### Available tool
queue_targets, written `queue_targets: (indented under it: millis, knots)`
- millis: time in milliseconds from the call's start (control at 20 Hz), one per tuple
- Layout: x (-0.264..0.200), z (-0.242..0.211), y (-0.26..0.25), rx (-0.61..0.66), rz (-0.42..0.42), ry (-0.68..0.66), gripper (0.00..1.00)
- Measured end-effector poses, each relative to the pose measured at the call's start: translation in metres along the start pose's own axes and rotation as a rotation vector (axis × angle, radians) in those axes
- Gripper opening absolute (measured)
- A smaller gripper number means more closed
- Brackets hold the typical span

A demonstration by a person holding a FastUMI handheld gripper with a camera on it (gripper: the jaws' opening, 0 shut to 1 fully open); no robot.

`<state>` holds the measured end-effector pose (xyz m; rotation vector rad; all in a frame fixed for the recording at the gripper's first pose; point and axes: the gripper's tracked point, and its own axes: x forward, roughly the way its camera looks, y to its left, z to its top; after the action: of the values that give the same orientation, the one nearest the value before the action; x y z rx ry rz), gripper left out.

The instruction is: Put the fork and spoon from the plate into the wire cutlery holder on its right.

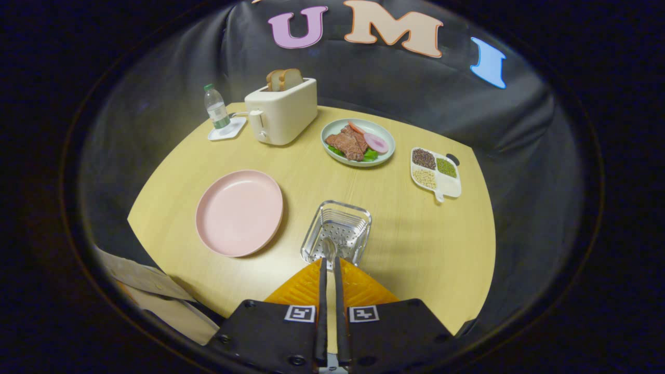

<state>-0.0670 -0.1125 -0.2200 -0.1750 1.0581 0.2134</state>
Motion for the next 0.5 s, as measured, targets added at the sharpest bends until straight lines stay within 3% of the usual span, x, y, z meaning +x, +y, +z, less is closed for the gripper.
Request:
queue_targets:
  millis: [100, 250, 500]
  knots:
    - [-0.002, 0.003, 0.000, 0.002, 0.002, -0.009, 0.12]
    - [-0.004, 0.010, 0.005, 0.020, 0.010, -0.039, 0.36]
    - [-0.020, 0.025, 0.026, 0.041, 0.036, -0.136, 0.69]
